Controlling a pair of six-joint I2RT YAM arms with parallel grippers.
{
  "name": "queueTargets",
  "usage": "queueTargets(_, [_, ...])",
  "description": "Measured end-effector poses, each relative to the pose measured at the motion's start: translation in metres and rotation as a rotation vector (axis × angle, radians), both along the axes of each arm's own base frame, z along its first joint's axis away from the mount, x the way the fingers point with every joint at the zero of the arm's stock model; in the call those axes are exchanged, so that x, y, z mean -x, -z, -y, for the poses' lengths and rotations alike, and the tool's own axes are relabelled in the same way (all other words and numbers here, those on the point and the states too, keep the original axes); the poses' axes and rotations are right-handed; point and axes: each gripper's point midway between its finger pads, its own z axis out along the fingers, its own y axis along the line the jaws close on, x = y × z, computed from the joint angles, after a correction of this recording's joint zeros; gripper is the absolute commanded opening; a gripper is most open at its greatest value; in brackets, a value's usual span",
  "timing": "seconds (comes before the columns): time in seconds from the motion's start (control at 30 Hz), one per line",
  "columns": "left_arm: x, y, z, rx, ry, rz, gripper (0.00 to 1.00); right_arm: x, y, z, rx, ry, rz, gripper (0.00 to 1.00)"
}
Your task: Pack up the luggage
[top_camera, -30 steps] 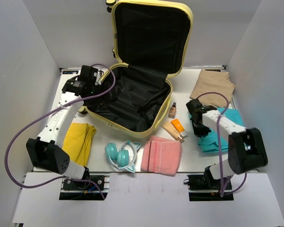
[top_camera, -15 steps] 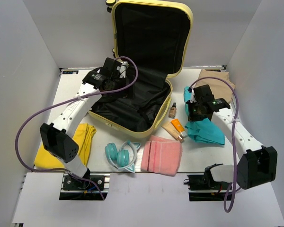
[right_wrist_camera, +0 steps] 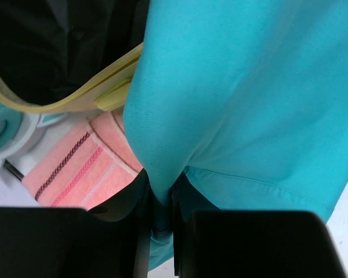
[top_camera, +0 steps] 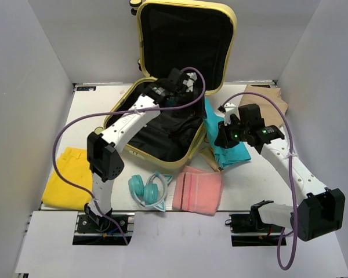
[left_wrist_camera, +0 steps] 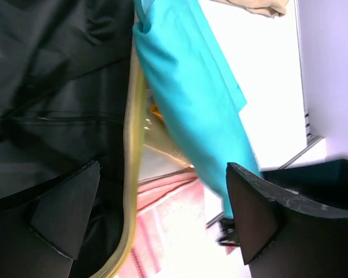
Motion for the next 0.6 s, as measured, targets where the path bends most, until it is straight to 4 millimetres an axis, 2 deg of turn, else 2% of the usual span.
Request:
queueTargets(0.17, [-0.001,0.024,0.021,0.033,-0.032,-0.081,1.00,0.006,0.004,-0.007,0.004,-0.078,0.014,0.00])
queueTargets(0.5, [-0.009,0.028,0.035,0.097,-0.115,-0.120,1.00,0.020,0.018,-0.019,0.035,-0.195,0.027,0.00])
queueTargets(0.6, [-0.011,0.047,0.044,0.085,-0.120,-0.151,1.00,0.020,0.020,-0.022,0.047,-0.211,0.036,0.00])
